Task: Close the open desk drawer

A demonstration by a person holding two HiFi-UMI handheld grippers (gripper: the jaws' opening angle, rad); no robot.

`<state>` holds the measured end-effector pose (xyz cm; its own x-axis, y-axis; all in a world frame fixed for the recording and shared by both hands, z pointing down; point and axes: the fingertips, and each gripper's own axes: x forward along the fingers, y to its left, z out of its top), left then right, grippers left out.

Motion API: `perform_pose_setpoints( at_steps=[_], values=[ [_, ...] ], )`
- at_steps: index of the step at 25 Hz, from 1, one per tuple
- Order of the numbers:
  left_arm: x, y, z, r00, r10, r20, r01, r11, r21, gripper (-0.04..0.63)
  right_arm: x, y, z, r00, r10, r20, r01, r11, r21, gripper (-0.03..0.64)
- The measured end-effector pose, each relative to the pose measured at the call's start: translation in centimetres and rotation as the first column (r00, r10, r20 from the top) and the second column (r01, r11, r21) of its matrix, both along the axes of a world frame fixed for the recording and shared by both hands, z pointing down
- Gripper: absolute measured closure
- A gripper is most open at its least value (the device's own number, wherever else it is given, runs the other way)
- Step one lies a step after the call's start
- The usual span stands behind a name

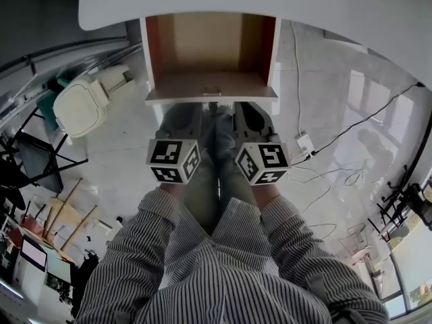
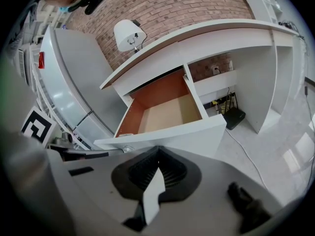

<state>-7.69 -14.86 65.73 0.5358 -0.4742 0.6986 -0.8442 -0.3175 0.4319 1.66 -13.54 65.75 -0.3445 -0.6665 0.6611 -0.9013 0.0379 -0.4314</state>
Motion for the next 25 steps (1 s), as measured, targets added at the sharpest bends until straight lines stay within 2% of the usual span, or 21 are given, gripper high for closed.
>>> perform_pose_setpoints(
  at_steps=[13, 25],
  values=[
    [0.3, -1.7, -3.5, 0.999, -0.006, -0.037, 0.008, 0.997, 0.073, 0.583, 0.4, -1.9, -3.5, 1.000, 0.018, 0.003, -0.018, 0.997, 0.072, 0.600],
    [0.3, -2.5, -4.7, 0.999, -0.032, -0.038, 0.035, 0.996, 0.084, 0.583, 0.4, -2.7, -4.6, 1.000, 0.011, 0.013, -0.012, 0.997, 0.080, 0.600]
  ],
)
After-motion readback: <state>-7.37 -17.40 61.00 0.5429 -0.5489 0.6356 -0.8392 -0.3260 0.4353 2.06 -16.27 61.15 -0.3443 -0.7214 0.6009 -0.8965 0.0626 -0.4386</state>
